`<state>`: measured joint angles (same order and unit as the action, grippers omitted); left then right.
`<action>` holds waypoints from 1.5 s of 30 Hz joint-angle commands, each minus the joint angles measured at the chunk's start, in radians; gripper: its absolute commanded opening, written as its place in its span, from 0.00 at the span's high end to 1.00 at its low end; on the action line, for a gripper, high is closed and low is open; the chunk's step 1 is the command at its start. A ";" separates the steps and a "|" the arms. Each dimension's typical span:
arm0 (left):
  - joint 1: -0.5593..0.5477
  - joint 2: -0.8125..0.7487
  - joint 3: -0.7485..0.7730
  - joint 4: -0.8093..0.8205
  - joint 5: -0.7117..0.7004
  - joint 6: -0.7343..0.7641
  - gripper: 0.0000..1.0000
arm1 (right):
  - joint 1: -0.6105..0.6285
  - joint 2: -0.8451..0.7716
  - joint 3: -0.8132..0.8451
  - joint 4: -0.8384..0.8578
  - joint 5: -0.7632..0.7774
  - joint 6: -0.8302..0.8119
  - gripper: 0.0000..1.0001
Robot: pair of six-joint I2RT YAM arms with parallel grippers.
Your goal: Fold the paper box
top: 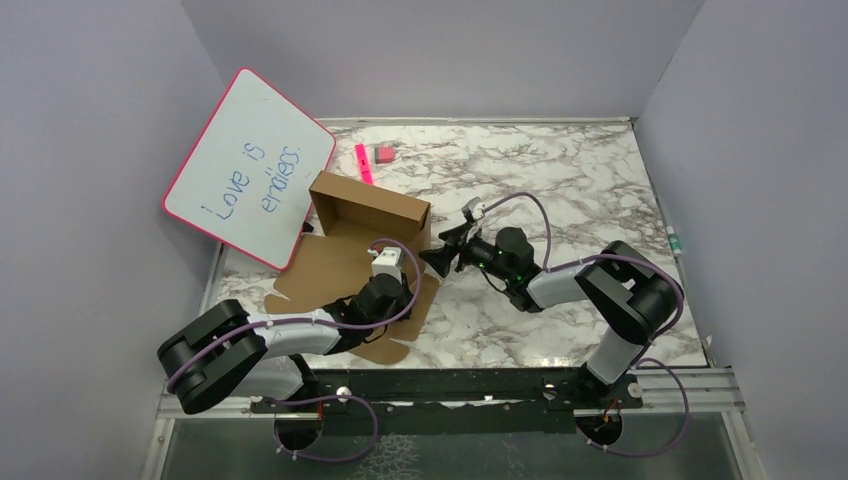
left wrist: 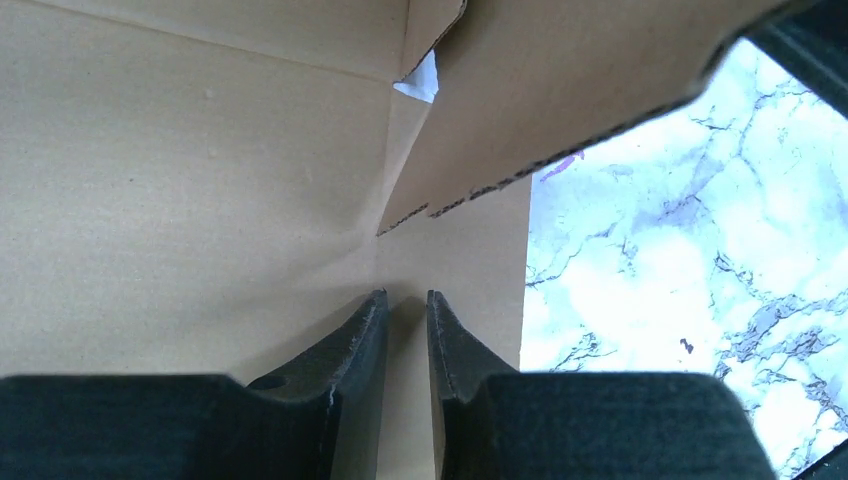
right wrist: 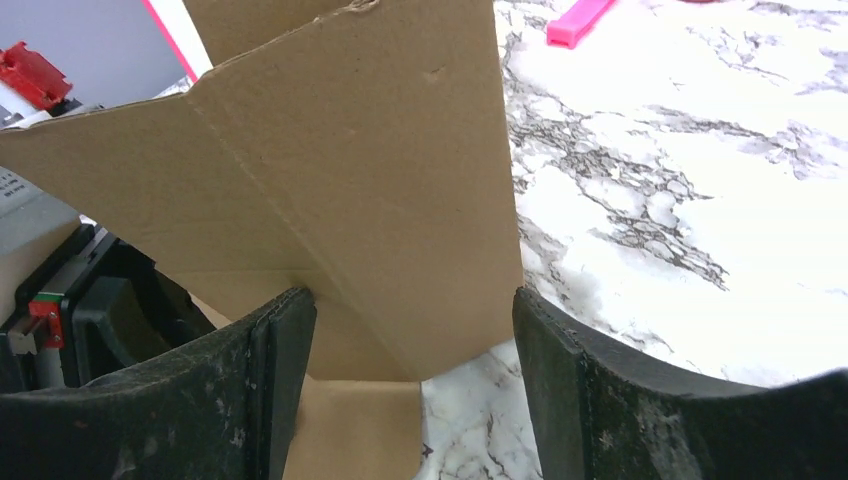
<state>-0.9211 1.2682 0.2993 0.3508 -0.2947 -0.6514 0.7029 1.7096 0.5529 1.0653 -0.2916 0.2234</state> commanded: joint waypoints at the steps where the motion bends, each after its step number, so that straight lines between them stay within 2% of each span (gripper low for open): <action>1: -0.015 0.013 -0.015 0.023 0.059 -0.014 0.78 | 0.025 0.032 0.014 0.119 0.083 -0.015 0.22; 8: -0.038 0.044 -0.003 0.046 0.069 -0.021 0.79 | 0.070 0.078 0.055 0.132 0.114 -0.022 0.21; 13: -0.051 0.041 -0.002 0.051 0.072 -0.040 0.80 | 0.113 0.114 0.076 0.163 0.326 0.004 0.21; 16: -0.051 0.008 -0.007 0.051 0.074 -0.047 0.80 | 0.116 0.140 0.081 0.202 0.357 0.008 0.22; 27: -0.051 -0.062 -0.017 0.050 0.105 -0.054 0.81 | 0.158 0.227 0.167 0.198 0.551 -0.016 0.37; 35: -0.051 -0.109 -0.013 0.044 0.126 -0.049 0.82 | 0.166 0.267 0.202 0.219 0.588 -0.071 0.56; 38: -0.051 -0.161 0.023 -0.043 0.121 -0.033 0.81 | 0.166 0.276 0.206 0.231 0.575 -0.096 0.57; 42: -0.033 -0.267 0.178 -0.306 0.054 0.051 0.76 | 0.167 0.288 0.212 0.243 0.526 -0.124 0.53; 45: 0.026 -0.329 0.312 -0.487 0.037 0.116 0.72 | 0.167 0.300 0.221 0.245 0.499 -0.135 0.50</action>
<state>-0.9527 1.0260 0.4465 0.1169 -0.2050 -0.6369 0.8627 1.9831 0.7448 1.2549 0.2436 0.1295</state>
